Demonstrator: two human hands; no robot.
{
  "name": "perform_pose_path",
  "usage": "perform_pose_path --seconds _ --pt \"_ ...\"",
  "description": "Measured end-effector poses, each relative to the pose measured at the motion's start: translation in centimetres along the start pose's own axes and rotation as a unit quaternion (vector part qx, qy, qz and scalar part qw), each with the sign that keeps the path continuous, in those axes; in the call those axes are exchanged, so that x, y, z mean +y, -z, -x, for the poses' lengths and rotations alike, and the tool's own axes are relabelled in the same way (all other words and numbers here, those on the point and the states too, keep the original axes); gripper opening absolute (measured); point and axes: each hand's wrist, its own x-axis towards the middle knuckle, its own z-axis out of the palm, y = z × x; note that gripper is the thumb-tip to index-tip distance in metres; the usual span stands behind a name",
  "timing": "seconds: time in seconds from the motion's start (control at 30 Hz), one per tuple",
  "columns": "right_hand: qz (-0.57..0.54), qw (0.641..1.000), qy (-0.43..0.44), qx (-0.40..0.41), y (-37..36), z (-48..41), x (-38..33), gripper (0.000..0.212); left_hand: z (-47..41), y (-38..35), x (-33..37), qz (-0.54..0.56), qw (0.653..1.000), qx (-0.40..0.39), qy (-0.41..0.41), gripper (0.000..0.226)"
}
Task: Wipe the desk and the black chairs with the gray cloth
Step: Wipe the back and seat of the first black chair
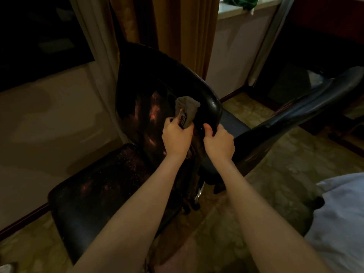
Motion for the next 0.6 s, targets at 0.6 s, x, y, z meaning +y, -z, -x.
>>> perform_pose_path --seconds 0.6 --pt "0.001 1.000 -0.011 0.010 -0.5 0.4 0.5 0.040 2.1 2.0 -10.8 -0.092 0.928 -0.151 0.328 0.043"
